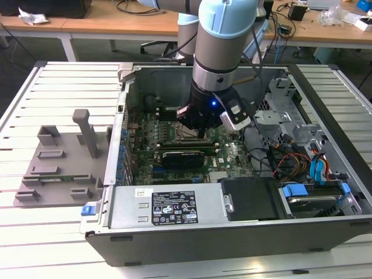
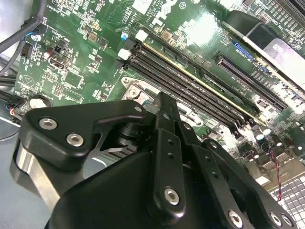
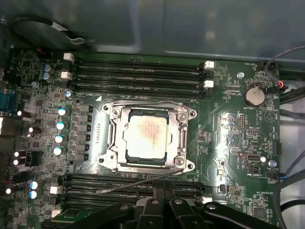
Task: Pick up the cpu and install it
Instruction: 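Install the second cpu locking lever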
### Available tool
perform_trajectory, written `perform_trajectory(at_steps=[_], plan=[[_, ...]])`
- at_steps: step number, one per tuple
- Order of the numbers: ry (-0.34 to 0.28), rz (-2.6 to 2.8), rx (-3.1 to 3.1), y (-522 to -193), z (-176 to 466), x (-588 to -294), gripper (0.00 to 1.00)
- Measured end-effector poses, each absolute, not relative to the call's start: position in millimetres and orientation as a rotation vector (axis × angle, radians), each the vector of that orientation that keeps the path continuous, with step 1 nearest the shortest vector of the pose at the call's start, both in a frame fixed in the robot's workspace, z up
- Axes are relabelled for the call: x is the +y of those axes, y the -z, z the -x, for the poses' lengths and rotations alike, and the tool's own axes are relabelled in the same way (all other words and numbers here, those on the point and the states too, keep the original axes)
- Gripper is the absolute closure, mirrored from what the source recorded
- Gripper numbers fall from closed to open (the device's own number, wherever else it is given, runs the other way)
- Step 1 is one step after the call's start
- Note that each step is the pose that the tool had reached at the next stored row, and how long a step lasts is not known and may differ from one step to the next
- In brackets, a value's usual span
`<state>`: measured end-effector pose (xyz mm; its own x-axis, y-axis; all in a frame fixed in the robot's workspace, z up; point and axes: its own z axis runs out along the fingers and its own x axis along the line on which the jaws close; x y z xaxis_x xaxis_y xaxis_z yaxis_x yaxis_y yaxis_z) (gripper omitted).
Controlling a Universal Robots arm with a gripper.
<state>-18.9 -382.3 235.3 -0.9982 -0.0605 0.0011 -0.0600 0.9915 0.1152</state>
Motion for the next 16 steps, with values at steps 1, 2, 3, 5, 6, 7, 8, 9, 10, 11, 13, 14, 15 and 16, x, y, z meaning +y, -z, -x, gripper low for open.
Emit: perform_trajectory(at_steps=[1, 2, 3, 5, 6, 7, 8, 9, 10, 11, 13, 14, 15, 16], plan=[[0.181, -0.095, -3.13, -235.0, 18.8, -382.3, 0.89], [0.181, -0.095, -3.13, -234.6, 18.8, -382.3, 0.89], [0.181, -0.095, -3.13, -234.3, 18.8, -382.3, 0.89], [0.181, -0.095, -3.13, -233.1, 18.8, -382.3, 0.89], [0.181, -0.095, -3.13, -232.7, 18.8, -382.3, 0.89], [0.181, -0.095, -3.13, -232.3, 18.8, -382.3, 0.89], [0.181, -0.095, -3.13, -231.8, 18.8, -382.3, 0.89], [0.181, -0.095, -3.13, -231.5, 18.8, -382.3, 0.89], [0.181, -0.095, -3.13, -231.1, 18.8, -382.3, 0.89], [0.181, -0.095, -3.13, -230.4, 18.8, -382.3, 0.89], [0.181, -0.095, -3.13, -228.6, 18.8, -382.3, 0.89], [0.181, -0.095, -3.13, -227.9, 18.8, -382.3, 0.89], [0.181, -0.095, -3.13, -227.3, 19.1, -382.3, 0.89], [0.182, -0.095, -3.13, -227.1, 19.9, -382.3, 0.89]])
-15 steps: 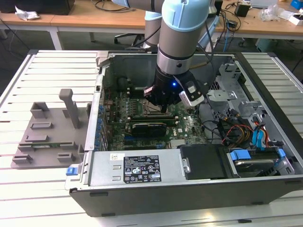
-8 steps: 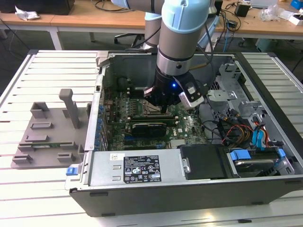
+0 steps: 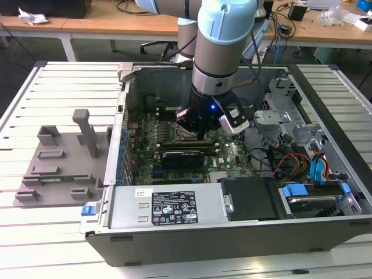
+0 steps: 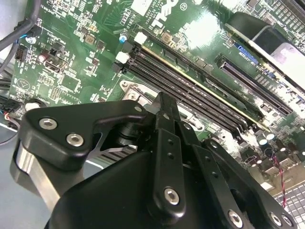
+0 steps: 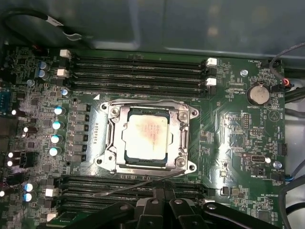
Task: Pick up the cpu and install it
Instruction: 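Install the second cpu locking lever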
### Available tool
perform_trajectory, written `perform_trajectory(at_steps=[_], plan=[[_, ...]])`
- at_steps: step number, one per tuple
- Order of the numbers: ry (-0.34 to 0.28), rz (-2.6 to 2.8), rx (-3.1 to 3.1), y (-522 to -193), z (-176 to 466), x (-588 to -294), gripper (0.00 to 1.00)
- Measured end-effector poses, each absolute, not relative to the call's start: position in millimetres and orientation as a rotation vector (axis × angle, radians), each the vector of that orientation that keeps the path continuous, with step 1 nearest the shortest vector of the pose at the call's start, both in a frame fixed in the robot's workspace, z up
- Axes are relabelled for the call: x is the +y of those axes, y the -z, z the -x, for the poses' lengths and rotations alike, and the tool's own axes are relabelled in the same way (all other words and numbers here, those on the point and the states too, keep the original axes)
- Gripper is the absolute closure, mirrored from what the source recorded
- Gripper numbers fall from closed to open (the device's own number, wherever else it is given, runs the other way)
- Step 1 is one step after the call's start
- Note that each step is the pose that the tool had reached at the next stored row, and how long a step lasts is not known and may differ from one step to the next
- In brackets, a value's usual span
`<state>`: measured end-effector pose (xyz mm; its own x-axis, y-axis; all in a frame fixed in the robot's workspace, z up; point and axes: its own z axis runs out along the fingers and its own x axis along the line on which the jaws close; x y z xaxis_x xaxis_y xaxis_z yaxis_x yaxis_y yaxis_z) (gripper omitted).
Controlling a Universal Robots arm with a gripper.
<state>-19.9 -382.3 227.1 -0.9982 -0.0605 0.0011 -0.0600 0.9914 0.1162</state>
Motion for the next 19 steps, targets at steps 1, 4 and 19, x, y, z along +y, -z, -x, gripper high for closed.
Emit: perform_trajectory(at_steps=[1, 4, 19], plan=[[0.187, -0.095, -3.13, -227, 22, -382, 0.89], [0.2, -0.095, -3.13, -225, 28, -382, 0.89], [0.212, -0.095, -3.129, -214, 48, -382, 0.89]])
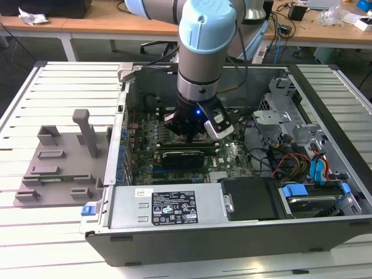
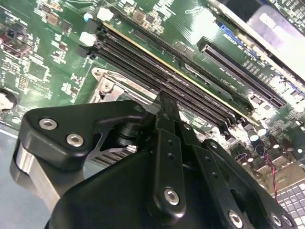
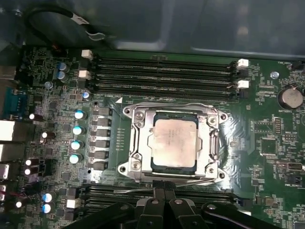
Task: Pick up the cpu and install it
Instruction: 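Install the second cpu locking lever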
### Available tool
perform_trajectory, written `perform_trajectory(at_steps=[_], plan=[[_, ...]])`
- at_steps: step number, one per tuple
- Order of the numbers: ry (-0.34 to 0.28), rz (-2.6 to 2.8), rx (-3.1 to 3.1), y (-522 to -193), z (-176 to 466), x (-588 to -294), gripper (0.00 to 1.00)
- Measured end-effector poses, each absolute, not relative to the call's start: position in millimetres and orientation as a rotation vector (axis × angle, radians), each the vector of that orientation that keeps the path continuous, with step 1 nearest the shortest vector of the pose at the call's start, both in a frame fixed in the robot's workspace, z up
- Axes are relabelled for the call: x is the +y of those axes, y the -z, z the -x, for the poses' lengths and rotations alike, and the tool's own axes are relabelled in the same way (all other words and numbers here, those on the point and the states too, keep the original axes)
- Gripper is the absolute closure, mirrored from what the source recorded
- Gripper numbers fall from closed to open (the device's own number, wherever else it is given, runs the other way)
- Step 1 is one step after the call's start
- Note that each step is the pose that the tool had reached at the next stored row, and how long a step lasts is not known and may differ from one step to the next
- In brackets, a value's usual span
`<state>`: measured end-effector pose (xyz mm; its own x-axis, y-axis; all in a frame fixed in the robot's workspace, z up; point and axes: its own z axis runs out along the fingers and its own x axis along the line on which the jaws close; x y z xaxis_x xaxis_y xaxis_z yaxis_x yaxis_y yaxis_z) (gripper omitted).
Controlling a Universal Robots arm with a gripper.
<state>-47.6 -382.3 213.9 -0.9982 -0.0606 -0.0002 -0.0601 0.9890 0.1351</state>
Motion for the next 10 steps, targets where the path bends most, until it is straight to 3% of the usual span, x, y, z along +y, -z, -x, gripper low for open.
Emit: perform_trajectory(at_steps=[10], plan=[[0.212, -0.095, -3.129, -211, 64, -382, 0.89]])
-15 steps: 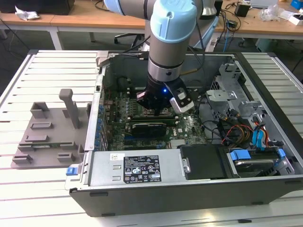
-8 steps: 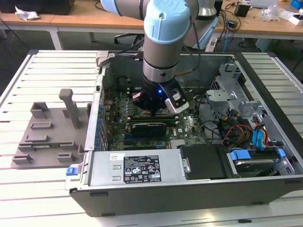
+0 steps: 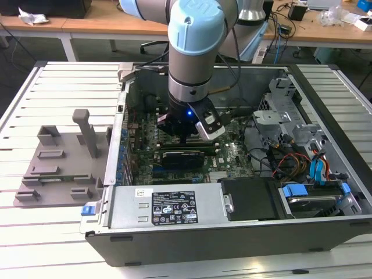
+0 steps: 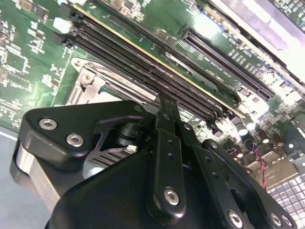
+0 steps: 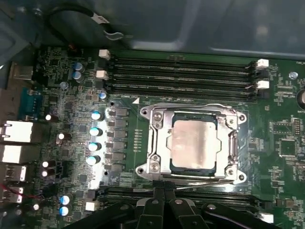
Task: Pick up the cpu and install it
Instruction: 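Install the second cpu locking lever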
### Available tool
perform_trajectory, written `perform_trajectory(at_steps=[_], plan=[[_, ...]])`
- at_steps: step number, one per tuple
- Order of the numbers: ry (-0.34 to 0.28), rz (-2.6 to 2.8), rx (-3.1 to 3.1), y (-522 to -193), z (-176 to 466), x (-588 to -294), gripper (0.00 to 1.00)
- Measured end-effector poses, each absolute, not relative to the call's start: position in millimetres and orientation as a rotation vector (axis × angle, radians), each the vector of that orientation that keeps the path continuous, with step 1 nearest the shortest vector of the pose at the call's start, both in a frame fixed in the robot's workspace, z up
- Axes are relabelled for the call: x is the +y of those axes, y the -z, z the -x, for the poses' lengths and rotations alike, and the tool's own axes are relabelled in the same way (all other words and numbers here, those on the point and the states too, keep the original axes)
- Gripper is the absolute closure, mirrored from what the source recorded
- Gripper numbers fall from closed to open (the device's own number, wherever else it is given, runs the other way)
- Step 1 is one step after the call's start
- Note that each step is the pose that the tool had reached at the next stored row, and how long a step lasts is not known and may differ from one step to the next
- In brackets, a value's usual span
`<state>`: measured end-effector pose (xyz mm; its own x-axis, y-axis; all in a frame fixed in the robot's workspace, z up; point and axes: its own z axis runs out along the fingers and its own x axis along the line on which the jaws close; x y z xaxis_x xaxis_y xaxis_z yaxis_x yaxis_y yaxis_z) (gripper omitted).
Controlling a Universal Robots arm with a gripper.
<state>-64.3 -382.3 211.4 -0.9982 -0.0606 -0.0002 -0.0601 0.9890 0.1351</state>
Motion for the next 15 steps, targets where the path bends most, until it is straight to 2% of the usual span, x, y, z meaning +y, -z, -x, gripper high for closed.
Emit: perform_trajectory(at_steps=[9, 15], plan=[[0.221, -0.095, -3.129, -208, 79, -379, 0.89], [0.23, -0.114, -3.127, -203, 79, -366, 0.89]])
